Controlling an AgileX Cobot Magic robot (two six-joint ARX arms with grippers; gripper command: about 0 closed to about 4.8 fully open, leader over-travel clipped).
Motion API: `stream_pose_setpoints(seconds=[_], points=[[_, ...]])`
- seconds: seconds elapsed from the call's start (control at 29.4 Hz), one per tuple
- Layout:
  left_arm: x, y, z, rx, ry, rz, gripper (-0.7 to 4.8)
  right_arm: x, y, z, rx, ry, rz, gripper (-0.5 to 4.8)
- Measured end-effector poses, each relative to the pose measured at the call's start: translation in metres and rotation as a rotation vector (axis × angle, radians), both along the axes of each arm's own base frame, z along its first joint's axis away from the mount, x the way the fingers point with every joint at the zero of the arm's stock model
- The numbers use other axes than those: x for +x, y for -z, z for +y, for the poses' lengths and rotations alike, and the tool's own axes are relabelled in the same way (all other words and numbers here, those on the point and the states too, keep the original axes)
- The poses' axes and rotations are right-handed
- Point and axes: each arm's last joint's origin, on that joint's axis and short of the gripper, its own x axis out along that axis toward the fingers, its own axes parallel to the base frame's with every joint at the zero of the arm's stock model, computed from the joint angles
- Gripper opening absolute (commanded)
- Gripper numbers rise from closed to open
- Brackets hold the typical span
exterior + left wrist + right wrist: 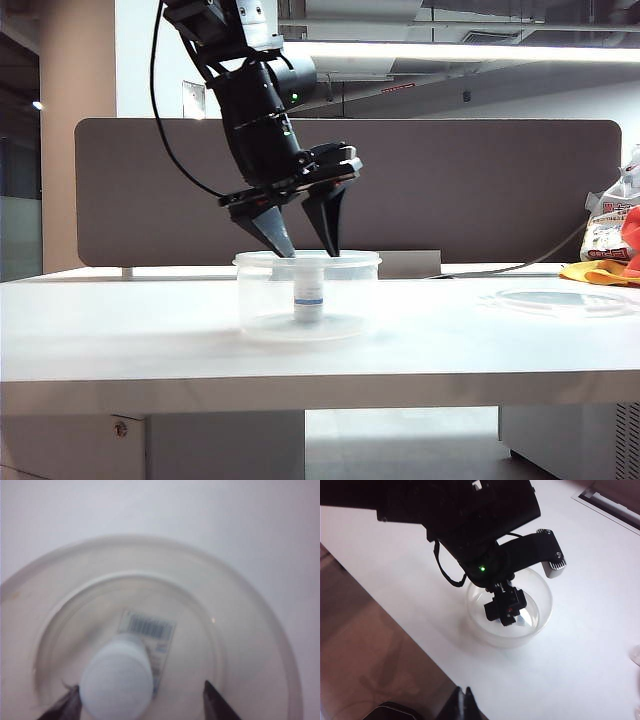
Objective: Remove the lid of the round box, pick up the small white medicine bottle inside, and place it on the table.
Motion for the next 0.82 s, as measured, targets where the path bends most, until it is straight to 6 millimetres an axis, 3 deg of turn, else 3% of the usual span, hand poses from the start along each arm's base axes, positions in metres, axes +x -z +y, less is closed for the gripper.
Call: stream_pose_setpoints(seconds=[0.31,0.61,0.82], points=[[0.003,0.011,-0.007,0.038,-0.011,-0.026,3.05,-0.001,0.001,0.000,-0.005,-0.001,0.009,-0.01],[0.004,0.014,-0.007,0.068,-0.012,-0.036,1.81,-0.001,0.001,-0.001,-0.010,-0.001,0.014,-0.01],[0.004,0.014,-0.007,0.070,-0.007,-0.041,1.78,-0.001,0.001,-0.001,-0.009,0.000,0.014,-0.01]])
